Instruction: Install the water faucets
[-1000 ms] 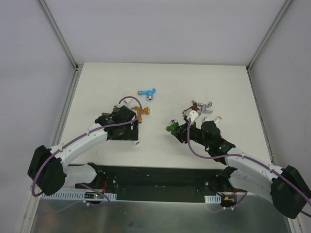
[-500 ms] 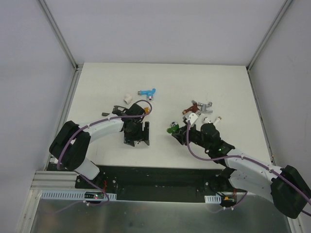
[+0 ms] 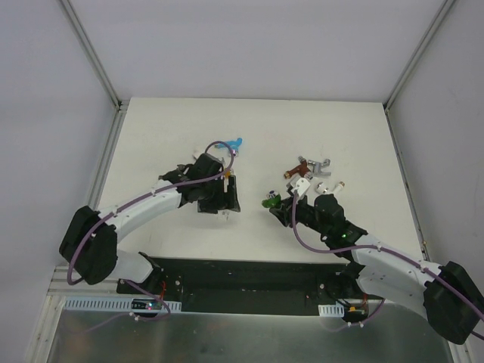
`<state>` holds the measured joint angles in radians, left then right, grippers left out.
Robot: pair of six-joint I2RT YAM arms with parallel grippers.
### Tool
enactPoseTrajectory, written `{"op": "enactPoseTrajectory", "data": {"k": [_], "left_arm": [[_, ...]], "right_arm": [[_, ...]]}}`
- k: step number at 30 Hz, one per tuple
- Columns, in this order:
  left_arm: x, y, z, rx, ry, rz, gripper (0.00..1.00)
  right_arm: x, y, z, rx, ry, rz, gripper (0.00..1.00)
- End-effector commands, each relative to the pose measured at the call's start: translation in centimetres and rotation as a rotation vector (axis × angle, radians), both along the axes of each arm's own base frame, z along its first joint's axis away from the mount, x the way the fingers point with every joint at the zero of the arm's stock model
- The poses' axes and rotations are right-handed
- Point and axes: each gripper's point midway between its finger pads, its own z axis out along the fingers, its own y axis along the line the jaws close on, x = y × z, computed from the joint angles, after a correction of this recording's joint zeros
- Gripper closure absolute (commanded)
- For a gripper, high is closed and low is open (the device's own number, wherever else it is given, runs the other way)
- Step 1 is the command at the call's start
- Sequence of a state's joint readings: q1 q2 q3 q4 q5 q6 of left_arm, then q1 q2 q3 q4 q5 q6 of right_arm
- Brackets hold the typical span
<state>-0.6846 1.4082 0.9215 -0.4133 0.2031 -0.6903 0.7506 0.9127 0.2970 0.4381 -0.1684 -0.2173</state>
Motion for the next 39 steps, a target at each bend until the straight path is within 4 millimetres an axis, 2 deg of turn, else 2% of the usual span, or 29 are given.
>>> {"op": "enactPoseTrajectory", "data": {"k": [1,4,9,14,19,23,31,37,39], "left_arm": [[1.3,4.8,0.3,0.113,-0.056,0.082,0.23],[1.6,5.9,-0.4,0.147,-0.032,0.062,0.25],[2.1,6.0,-1.8,0.172,0.019,0.047,0.23],[4.4,5.7,-2.0,0.208,0.007,0.097,0.23],[6.1,5.3,-2.4,0.226,0.009,0.142,0.29],[5.8,4.6,-3.3,0.212,0.059,0.127,0.32],[4.9,4.7,-5.6,0.232,0.124,0.122,0.36],[4.0,4.7,-6.5,0.228,0.165,0.128,0.49],[3.7,4.5,-6.3,0.212,0.168,0.127,0.57]], "right_arm": [[0.4,0.6,2.5,0.056,-0.079,0.011,1.00],[0.3,0.8,2.4,0.054,-0.074,0.025,1.00],[0.0,0.9,2.3,0.056,-0.069,0.038,1.00],[0.0,0.9,2.1,0.052,-0.058,0.038,1.00],[-0.1,1.0,2.0,0.057,-0.047,0.043,1.00],[0.0,0.9,1.9,0.058,-0.047,0.029,1.00],[0.1,1.2,1.9,0.073,-0.061,0.036,1.00],[0.8,1.0,2.1,0.084,-0.061,-0.007,1.00],[1.2,0.8,2.4,0.091,-0.078,-0.029,1.00]]}}
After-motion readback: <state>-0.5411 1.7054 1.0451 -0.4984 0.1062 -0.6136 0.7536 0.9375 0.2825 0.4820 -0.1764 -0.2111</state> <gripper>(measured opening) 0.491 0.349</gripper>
